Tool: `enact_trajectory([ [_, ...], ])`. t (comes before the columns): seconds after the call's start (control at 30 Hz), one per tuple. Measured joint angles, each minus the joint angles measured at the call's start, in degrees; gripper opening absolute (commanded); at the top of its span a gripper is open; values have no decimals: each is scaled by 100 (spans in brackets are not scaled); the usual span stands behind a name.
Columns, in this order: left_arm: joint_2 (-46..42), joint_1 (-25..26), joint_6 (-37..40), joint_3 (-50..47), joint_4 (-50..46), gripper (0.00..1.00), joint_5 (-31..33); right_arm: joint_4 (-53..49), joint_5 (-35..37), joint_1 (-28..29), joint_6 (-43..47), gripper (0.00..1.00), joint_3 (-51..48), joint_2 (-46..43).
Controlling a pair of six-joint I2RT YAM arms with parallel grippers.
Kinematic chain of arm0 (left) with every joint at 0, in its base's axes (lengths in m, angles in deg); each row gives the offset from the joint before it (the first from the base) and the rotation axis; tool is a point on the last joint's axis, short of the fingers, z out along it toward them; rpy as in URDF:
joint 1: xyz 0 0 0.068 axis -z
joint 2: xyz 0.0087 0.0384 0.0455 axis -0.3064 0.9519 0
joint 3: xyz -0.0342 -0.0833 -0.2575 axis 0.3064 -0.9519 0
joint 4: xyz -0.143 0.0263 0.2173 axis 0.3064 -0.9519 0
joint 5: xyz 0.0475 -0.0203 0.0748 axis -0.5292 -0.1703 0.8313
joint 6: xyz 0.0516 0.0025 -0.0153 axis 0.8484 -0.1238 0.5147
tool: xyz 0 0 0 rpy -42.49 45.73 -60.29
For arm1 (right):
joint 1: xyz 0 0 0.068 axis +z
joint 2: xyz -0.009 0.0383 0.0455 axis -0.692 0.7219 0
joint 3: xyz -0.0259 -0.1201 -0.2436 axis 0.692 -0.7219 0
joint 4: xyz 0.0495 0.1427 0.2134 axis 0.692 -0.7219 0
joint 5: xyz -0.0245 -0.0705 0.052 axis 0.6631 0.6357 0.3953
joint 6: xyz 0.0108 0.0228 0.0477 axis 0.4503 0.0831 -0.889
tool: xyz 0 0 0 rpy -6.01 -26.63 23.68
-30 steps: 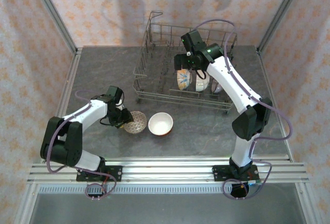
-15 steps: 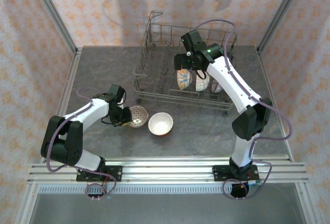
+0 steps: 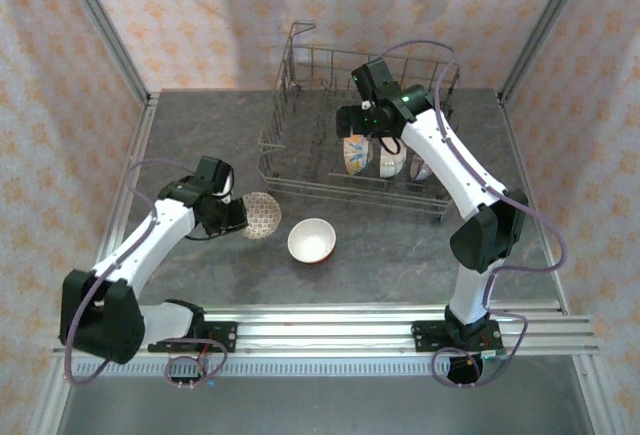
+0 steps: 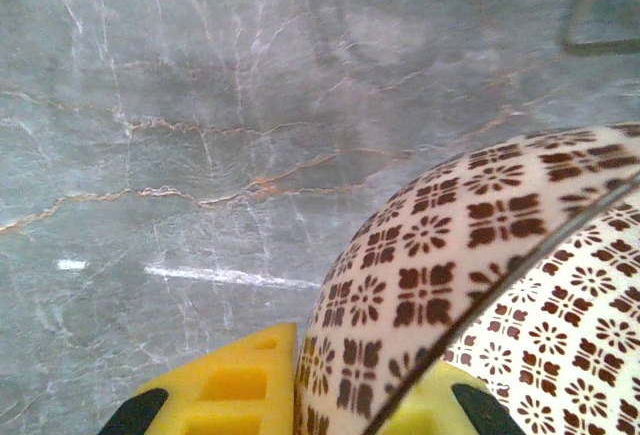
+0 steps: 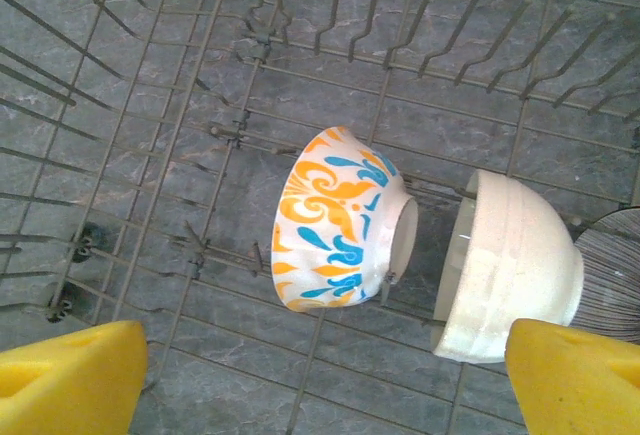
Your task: Load the bowls into the dish rack
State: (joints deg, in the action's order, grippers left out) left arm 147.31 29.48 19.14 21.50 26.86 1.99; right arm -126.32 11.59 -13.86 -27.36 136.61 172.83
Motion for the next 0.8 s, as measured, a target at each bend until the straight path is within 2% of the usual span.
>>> enact_trajectory([
  [0.17,-529,0,197,590,-407,0,-46,33,-584,-168,-55,93,59,4],
  [0.37,-538,0,435,1620,-590,0,-372,337,-1740,-625,-245,93,332,9],
  [0.57,122,0,431,2446,-332,0,-1049,955,-3075,-1154,-643,93,330,7],
  [0.8,1174,22,234,3587,289,0,-1873,1543,-4162,-1198,-894,94,286,-92],
])
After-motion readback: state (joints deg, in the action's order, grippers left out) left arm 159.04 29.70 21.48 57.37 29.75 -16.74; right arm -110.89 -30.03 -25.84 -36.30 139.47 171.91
